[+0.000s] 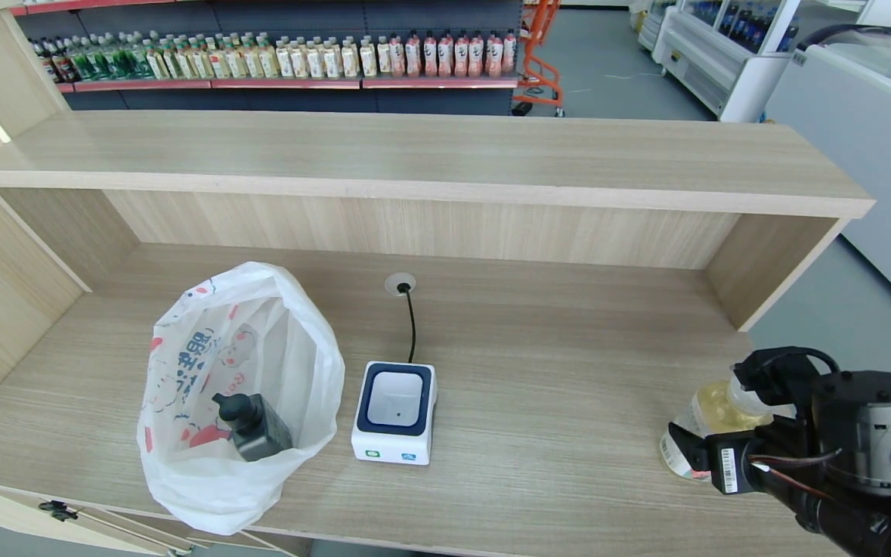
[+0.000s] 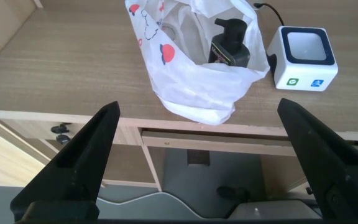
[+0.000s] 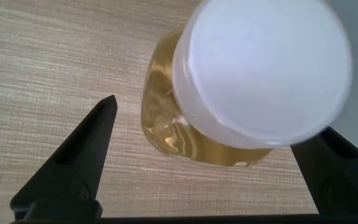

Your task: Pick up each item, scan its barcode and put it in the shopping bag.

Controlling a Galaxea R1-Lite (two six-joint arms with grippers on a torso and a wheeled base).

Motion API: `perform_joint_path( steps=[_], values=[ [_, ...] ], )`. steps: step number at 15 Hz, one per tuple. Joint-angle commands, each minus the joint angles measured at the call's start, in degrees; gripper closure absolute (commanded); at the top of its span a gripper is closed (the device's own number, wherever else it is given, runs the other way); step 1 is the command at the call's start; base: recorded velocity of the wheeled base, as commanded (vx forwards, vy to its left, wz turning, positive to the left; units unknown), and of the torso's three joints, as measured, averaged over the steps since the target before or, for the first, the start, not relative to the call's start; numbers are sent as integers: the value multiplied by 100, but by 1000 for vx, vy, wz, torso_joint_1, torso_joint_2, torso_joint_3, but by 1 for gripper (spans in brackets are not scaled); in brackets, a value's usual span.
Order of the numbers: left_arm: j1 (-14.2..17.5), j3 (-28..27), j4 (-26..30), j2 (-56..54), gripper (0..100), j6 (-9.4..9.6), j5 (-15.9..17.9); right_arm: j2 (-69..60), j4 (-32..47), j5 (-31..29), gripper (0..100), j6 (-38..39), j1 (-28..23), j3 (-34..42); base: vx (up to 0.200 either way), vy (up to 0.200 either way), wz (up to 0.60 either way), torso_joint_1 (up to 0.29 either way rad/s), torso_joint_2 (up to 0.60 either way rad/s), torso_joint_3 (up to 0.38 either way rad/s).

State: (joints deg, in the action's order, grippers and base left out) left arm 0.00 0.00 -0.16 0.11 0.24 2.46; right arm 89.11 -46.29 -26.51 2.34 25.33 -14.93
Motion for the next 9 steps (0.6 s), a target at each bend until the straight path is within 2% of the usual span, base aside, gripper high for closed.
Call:
perform_joint_path(
  steps=[1,9],
  values=[
    [0,0,-2,-2,0,2,0,221,-56,6,100,-6,-2,-1,0,0,0,0,0,0],
    [0,0,-2,-2,0,2,0,651,-680,6,100,-410,-37,8,0,0,0,0,0,0]
  ],
)
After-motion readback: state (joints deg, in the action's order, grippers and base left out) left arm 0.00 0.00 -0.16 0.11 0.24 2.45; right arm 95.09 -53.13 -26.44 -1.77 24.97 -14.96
